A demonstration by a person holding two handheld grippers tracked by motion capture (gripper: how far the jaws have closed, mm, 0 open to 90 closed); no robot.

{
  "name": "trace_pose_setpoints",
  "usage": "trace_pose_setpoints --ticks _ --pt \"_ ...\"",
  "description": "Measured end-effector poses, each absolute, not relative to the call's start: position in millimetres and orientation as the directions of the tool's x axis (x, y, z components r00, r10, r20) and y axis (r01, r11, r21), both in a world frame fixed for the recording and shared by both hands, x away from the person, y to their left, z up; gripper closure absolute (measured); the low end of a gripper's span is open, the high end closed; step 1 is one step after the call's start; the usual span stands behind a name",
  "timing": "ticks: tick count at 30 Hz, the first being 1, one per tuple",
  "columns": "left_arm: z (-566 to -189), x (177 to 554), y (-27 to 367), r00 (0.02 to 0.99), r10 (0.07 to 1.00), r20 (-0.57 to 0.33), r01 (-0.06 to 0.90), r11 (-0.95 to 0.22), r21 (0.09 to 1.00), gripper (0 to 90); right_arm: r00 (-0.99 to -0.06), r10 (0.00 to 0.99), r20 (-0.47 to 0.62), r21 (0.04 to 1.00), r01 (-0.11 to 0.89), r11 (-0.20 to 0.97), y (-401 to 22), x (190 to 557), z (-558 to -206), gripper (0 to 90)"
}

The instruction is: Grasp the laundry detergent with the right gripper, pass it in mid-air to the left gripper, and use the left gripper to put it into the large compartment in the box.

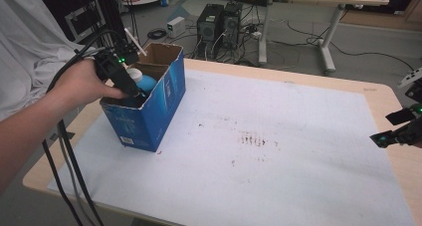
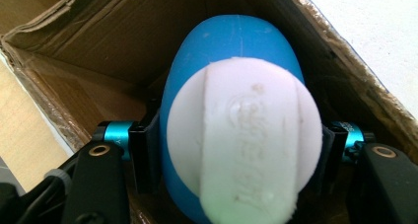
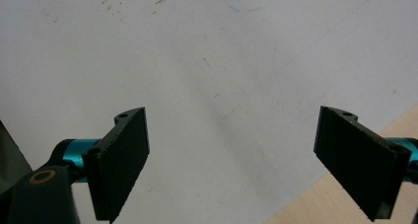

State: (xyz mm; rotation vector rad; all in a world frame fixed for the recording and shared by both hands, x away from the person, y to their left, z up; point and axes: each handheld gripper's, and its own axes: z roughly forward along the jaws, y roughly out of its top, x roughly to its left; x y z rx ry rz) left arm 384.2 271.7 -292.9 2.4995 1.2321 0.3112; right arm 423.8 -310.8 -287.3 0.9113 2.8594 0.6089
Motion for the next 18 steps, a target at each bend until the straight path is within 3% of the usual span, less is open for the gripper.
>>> trace_pose_setpoints --ticks 18 --pt "-292.8 385.1 271.3 0.608 0.792 0.049 0.723 -0.578 0.379 37.3 -0.821 0.569 0.044 0.389 0.539 0.747 -309.5 423.7 -287.8 13.1"
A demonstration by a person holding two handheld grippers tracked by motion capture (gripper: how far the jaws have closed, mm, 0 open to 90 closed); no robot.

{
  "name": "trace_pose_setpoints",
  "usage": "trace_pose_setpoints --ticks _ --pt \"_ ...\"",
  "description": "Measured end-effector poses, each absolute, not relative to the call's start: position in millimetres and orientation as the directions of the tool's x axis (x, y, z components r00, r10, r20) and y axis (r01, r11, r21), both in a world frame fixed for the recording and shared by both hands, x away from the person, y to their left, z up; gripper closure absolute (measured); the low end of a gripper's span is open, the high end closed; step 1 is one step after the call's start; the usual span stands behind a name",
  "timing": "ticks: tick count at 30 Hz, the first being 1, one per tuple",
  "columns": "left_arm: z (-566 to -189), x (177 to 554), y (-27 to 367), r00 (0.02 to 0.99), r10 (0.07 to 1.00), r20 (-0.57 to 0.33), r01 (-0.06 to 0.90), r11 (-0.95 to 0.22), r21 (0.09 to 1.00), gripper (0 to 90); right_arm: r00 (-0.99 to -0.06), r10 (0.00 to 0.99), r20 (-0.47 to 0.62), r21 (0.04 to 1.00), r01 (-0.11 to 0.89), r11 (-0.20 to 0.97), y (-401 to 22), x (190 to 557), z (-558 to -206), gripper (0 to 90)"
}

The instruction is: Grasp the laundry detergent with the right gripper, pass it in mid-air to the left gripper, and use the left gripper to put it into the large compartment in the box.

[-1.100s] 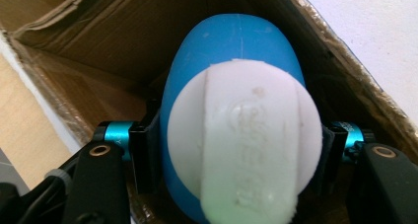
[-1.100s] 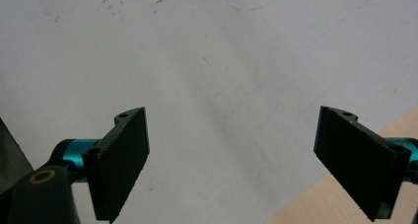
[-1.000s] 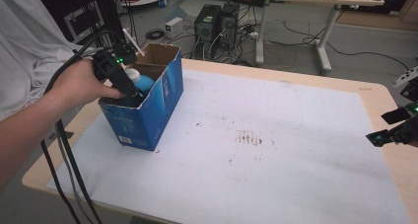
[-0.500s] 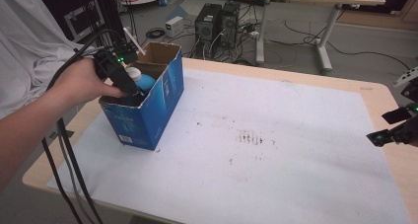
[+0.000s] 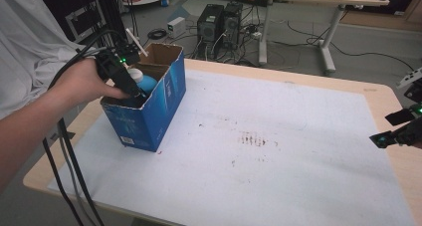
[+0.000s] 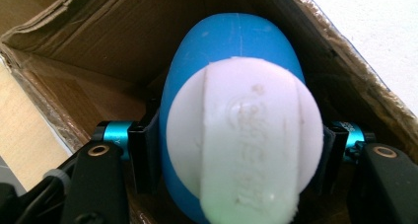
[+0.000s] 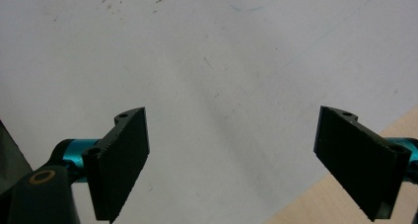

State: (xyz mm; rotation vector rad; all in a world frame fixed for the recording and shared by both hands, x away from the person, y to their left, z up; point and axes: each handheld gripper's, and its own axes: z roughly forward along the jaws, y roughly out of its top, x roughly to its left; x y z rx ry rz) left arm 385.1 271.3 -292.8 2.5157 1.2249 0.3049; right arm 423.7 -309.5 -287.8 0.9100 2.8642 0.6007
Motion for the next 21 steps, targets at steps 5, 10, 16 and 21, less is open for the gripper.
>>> trace_pose_setpoints --ticks 5,10,16,21 --pt "-293.0 384.8 270.7 0.61 0.791 0.045 0.723 -0.579 0.377 35.8 -0.821 0.569 0.045 0.391 0.539 0.746 -309.4 423.3 -287.7 13.2" --pt "-293.1 384.8 269.7 0.615 0.787 0.048 0.721 -0.586 0.37 33.6 -0.823 0.566 0.043 0.393 0.535 0.748 -308.9 423.0 -287.3 13.2" --pt "-293.2 385.0 266.9 0.627 0.776 0.065 0.713 -0.606 0.352 29.2 -0.823 0.566 0.042 0.393 0.534 0.749 -309.3 422.5 -287.2 13.1" --pt "-290.4 384.7 266.4 0.635 0.768 0.081 0.704 -0.619 0.347 24.6 -0.825 0.564 0.045 0.393 0.533 0.749 -309.7 422.2 -287.6 13.1"
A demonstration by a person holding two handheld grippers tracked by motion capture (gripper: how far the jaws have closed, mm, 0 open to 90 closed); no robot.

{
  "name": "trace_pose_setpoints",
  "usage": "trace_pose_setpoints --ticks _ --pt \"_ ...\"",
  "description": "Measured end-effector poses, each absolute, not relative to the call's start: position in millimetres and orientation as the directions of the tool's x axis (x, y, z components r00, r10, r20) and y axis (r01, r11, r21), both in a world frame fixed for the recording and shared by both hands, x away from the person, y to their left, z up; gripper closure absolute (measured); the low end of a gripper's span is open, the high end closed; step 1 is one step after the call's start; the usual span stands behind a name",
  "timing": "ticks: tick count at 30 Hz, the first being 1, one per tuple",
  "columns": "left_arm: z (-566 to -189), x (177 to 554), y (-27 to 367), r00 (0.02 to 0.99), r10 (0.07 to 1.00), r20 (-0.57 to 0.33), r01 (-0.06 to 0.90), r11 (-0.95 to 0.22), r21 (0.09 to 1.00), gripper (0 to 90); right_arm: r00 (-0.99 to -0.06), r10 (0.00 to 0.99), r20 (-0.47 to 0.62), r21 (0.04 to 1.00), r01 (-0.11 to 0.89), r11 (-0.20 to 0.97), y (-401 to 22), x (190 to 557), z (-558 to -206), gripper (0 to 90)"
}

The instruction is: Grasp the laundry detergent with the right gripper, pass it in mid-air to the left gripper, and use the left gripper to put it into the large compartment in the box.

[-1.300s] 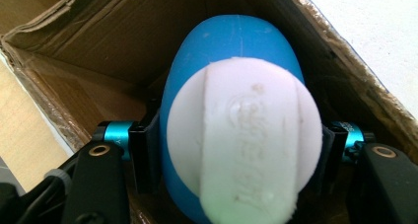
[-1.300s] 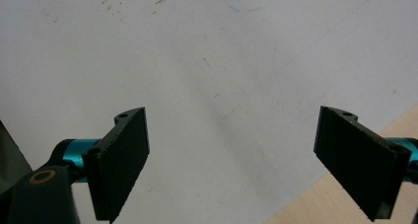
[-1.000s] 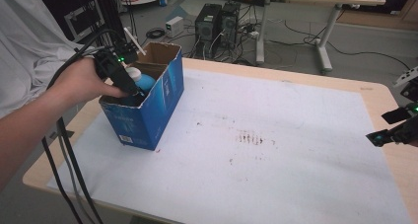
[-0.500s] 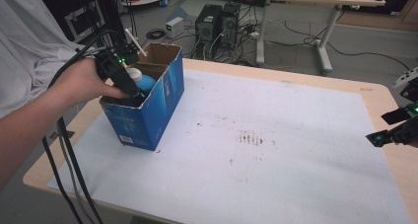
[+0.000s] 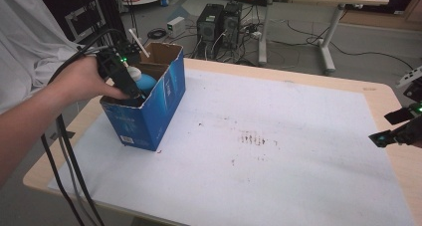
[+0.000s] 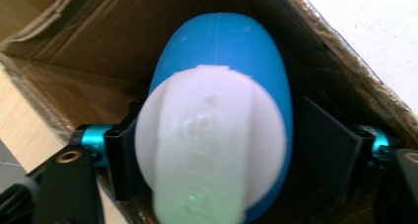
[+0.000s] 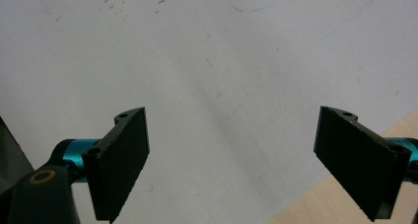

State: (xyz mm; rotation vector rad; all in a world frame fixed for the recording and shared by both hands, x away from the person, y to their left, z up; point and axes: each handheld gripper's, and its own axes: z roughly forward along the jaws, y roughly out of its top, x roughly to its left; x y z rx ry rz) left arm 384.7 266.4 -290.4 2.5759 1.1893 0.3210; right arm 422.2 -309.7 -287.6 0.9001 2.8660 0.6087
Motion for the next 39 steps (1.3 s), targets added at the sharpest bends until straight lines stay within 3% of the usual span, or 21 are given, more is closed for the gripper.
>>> trace_pose_setpoints --ticks 23,39 --pt "-232.3 376.3 261.8 0.667 0.73 0.15 0.646 -0.667 0.372 20.4 -0.829 0.556 0.049 0.405 0.526 0.748 -306.8 419.3 -286.8 13.2" --pt "-207.7 379.8 197.8 0.782 0.603 0.155 0.511 -0.764 0.395 20.4 -0.827 0.561 0.048 0.419 0.526 0.74 -305.0 412.0 -283.5 13.1"
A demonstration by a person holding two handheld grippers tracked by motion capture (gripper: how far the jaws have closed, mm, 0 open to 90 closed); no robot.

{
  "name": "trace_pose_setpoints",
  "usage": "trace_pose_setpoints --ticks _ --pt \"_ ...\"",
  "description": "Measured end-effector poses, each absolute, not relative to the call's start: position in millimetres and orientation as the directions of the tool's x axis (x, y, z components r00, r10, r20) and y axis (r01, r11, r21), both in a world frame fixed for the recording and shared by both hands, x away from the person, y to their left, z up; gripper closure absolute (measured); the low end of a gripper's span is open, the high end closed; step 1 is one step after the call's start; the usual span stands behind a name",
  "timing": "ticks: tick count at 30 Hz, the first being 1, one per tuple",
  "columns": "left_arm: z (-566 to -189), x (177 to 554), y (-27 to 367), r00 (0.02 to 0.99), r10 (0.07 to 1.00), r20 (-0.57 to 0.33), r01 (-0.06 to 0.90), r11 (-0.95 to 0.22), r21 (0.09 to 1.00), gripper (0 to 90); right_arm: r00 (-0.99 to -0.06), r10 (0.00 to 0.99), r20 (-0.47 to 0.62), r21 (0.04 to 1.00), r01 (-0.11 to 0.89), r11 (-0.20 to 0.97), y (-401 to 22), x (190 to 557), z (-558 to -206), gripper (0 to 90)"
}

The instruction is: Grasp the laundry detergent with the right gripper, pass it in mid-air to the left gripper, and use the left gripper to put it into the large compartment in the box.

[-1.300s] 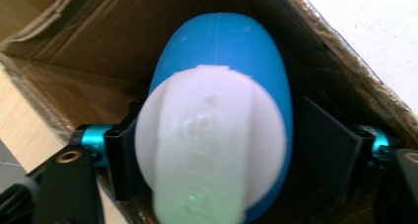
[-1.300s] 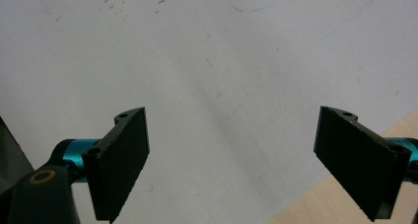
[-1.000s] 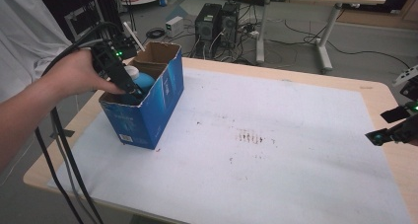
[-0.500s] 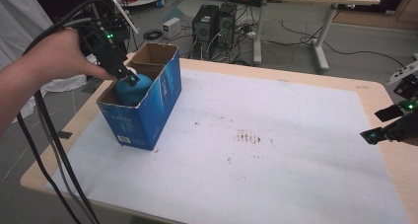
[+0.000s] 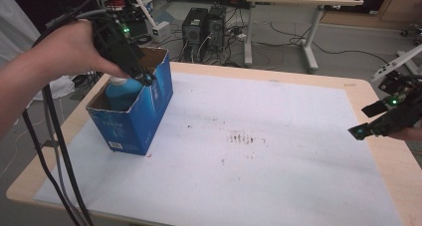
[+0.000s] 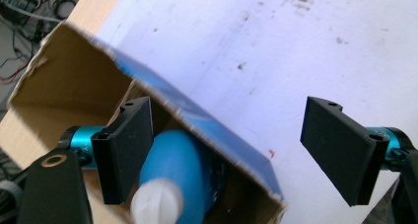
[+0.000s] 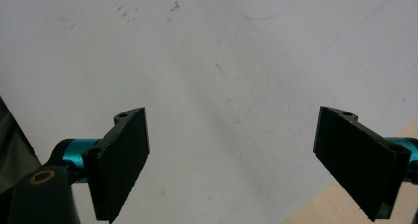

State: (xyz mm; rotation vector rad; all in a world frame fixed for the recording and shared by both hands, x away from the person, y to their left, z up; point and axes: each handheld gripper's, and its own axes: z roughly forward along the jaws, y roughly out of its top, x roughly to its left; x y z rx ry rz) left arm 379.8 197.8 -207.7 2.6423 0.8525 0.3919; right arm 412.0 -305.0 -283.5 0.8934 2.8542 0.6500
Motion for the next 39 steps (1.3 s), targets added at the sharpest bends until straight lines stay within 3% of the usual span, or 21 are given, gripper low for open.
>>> trace_pose_setpoints --ticks 27,39 --pt "-241.9 400.2 110.8 0.886 0.44 0.148 0.367 -0.859 0.358 20.4 -0.862 0.506 0.023 0.448 0.461 0.766 -270.1 392.9 -283.4 13.2" --pt "-262.7 402.5 93.2 0.902 0.412 0.13 0.349 -0.871 0.345 20.4 -0.875 0.484 0.023 0.447 0.442 0.777 -261.2 393.1 -283.2 13.1"
